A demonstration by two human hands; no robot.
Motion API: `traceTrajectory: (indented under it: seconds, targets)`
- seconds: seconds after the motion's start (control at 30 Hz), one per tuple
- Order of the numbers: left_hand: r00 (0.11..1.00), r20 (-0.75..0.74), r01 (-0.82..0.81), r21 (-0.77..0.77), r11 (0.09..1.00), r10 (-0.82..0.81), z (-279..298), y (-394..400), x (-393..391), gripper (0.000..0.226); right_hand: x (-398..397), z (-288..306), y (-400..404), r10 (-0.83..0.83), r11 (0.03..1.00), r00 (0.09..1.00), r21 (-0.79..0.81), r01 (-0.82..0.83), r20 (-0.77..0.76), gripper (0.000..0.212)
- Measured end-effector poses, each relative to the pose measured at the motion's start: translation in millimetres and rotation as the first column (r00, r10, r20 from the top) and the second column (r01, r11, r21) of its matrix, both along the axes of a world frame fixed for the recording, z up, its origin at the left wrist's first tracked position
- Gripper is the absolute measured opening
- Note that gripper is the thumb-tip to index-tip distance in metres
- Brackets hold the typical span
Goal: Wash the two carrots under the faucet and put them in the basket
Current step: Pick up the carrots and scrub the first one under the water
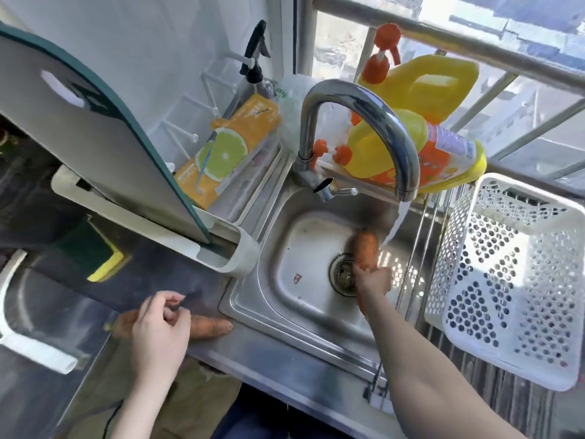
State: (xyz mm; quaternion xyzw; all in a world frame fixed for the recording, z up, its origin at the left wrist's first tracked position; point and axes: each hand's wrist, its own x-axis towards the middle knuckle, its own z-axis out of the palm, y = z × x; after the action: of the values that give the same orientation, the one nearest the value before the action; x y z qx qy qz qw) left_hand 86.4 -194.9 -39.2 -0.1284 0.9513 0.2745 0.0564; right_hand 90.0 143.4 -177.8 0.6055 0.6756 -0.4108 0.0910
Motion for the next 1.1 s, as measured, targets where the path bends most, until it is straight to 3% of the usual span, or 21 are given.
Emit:
traceTrajectory:
  seconds: [0.3, 0.57, 0.67, 0.77, 0.8, 0.87, 0.97, 1.03, 1.1]
  targets:
    - [0.997, 0.026, 0.074, -0.028, 0.997, -0.073, -2.2, -2.2, -8.0, 0.02, 5.5, -27.1, 1.5, -0.001, 1.0, 0.991, -0.029, 0.005, 0.137, 0.079]
    - [0.996, 0.044, 0.073, -0.008, 0.997, -0.072, -2.5, -4.3, -8.5, 0.015, 1.1, -16.2, -1.3, -0.002, 0.999, 0.99, -0.036, 0.008, 0.143, 0.083]
    - [0.996, 0.042, 0.075, 0.002, 0.997, -0.075, 0.8, -2.3, -9.2, 0.014, -0.5, 15.9, -20.1, -0.048, 0.999, 0.998, 0.021, 0.048, 0.038, 0.065]
    - [0.998, 0.036, 0.055, 0.036, 0.998, -0.057, 4.6, -2.6, -10.4, 0.014, 11.3, 57.0, -55.9, -0.022, 0.999, 0.97, 0.028, 0.029, -0.24, 0.014]
    - [0.999, 0.03, 0.044, 0.047, 0.998, -0.045, 5.9, -3.7, -10.9, 0.014, 16.3, 70.9, -68.2, 0.036, 0.999, 0.945, 0.034, -0.027, -0.324, 0.005]
    - [0.999, 0.021, 0.025, 0.053, 0.998, -0.026, 8.8, -7.8, -11.8, 0.013, 23.1, 96.5, -91.1, 0.174, 0.984, 0.878, 0.057, -0.167, -0.446, 0.009]
    - [1.0, -0.004, -0.024, 0.065, 0.998, 0.024, 11.8, -18.9, -11.3, 0.013, 27.1, 123.1, -127.9, 0.386, 0.907, 0.712, 0.102, -0.408, -0.586, 0.006]
    - [0.996, -0.025, -0.082, 0.08, 0.993, 0.084, 13.3, -27.9, -9.2, 0.014, 27.3, 131.5, -154.8, 0.59, 0.761, 0.518, 0.214, -0.612, -0.619, 0.008]
    - [0.991, -0.04, -0.126, 0.093, 0.988, 0.131, 14.5, -36.9, -6.0, 0.013, 22.3, 136.8, -185.2, 0.784, 0.489, 0.265, 0.296, -0.821, -0.561, 0.025]
